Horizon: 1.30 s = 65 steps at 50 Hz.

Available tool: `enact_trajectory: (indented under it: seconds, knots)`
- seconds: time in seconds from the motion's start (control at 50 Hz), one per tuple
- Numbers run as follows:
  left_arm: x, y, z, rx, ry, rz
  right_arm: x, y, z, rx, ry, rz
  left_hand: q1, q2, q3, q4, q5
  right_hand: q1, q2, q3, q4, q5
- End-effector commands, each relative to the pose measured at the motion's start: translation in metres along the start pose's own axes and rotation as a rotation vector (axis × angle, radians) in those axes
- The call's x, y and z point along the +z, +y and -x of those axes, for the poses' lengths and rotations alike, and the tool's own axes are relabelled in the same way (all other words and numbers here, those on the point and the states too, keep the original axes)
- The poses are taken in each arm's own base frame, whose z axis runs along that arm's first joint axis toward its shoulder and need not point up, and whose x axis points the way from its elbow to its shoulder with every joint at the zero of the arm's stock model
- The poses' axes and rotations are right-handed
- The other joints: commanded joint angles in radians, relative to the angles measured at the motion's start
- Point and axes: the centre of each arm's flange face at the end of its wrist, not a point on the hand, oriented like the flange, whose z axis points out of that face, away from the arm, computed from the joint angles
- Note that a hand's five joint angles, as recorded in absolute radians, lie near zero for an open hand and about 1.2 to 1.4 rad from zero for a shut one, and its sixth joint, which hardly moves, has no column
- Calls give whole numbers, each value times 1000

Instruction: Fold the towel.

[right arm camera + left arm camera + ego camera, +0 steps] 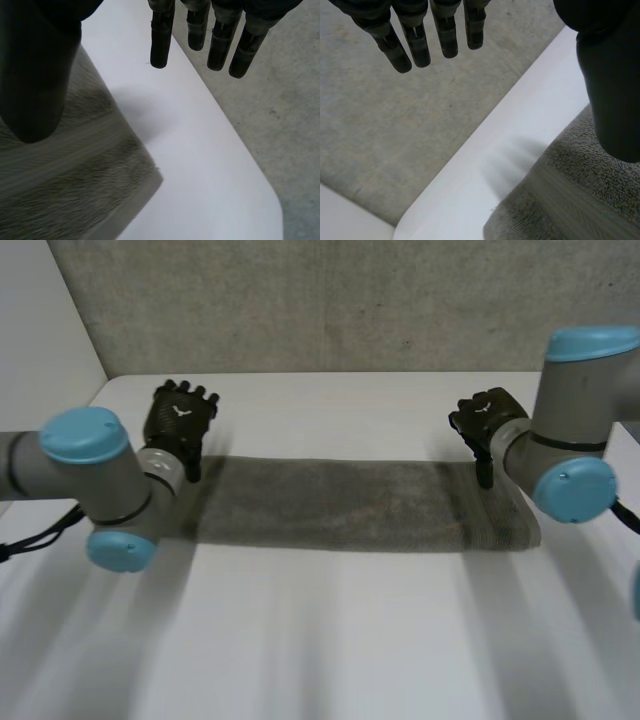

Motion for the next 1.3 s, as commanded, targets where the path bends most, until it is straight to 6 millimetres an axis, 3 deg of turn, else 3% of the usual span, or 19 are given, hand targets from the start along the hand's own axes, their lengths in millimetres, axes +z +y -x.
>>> enact_trajectory:
  seconds: [0.02,0.14,0.28,0.42,0.52,0.58,0.86,0.92,0.98,1.02,1.08,1.14,1.16,1.18,1.2,1.22,1.24,1.28,1.3]
  knots:
    - [-43,-12,29,-54,-34,32,-61,14,10,63,-75,90,-82,-71,-61,-72,-209,-53,-73,-62,-76,-61]
    - [-87,-20,35,-145,-40,41,-81,37,29,60,-69,73,-91,-79,-69,-81,-217,-53,-73,-62,-76,-61]
    - [-122,-17,29,-323,-44,24,-74,65,28,76,-21,79,-82,-71,-61,-72,-209,-49,-69,-58,-73,-57]
    - [-132,-9,19,-349,-22,43,-55,85,29,82,-13,92,-82,-71,-61,-72,-209,307,287,298,284,299]
    - [-132,-8,18,-352,-23,45,-40,101,20,96,14,123,-82,-71,-61,-72,-209,919,899,910,895,911]
    - [-132,-9,19,-353,-27,43,-37,103,12,105,27,124,-85,-73,-63,-75,-211,1090,1070,1081,1067,1082]
    - [-133,-8,18,-358,-24,47,-35,123,-6,144,48,169,-91,-79,-69,-81,-217,1169,1149,1160,1146,1161]
    - [-135,-6,17,-358,-23,55,-34,128,-19,158,62,170,-91,-79,-69,-81,-217,1169,1149,1160,1146,1161]
    - [-135,-5,18,-357,-24,59,-32,136,-46,167,127,178,-91,-79,-69,-81,-217,1169,1149,1160,1146,1161]
    - [-135,-5,18,-357,-26,58,-30,140,-90,150,234,174,-91,-79,-69,-81,-217,1169,1149,1160,1146,1161]
    - [-135,-5,19,-359,-31,56,-30,140,-107,130,267,178,-91,-79,-69,-81,-217,1169,1149,1160,1146,1161]
    - [-134,-8,21,-358,-34,46,-34,122,-120,118,264,169,-91,-79,-69,-81,-217,1169,1149,1160,1146,1161]
    - [-134,-8,21,-358,-34,46,-37,97,-116,125,239,127,-91,-79,-69,-81,-217,1169,1149,1160,1146,1161]
    - [-134,-10,22,-358,-38,37,-38,67,-103,147,198,63,-94,-82,-72,-84,-220,1169,1149,1160,1146,1161]
    - [-133,-12,22,-359,-36,32,-38,67,-103,148,198,63,-91,-79,-69,-81,-217,1169,1149,1160,1146,1161]
    - [-133,-12,22,-359,-36,32,-40,34,-86,173,157,-17,-91,-79,-69,-81,-217,1169,1149,1160,1146,1161]
    - [-132,-14,22,-359,-37,22,-40,34,-86,173,156,-18,-91,-79,-69,-81,-217,1169,1149,1160,1146,1161]
    - [-131,-15,23,-358,-39,12,-50,-25,-51,208,85,-172,-91,-79,-69,-81,-217,1169,1149,1160,1146,1161]
    - [-130,-18,24,-358,-44,-3,-50,-25,-51,208,85,-173,-88,-76,-66,-78,-214,1169,1149,1160,1146,1161]
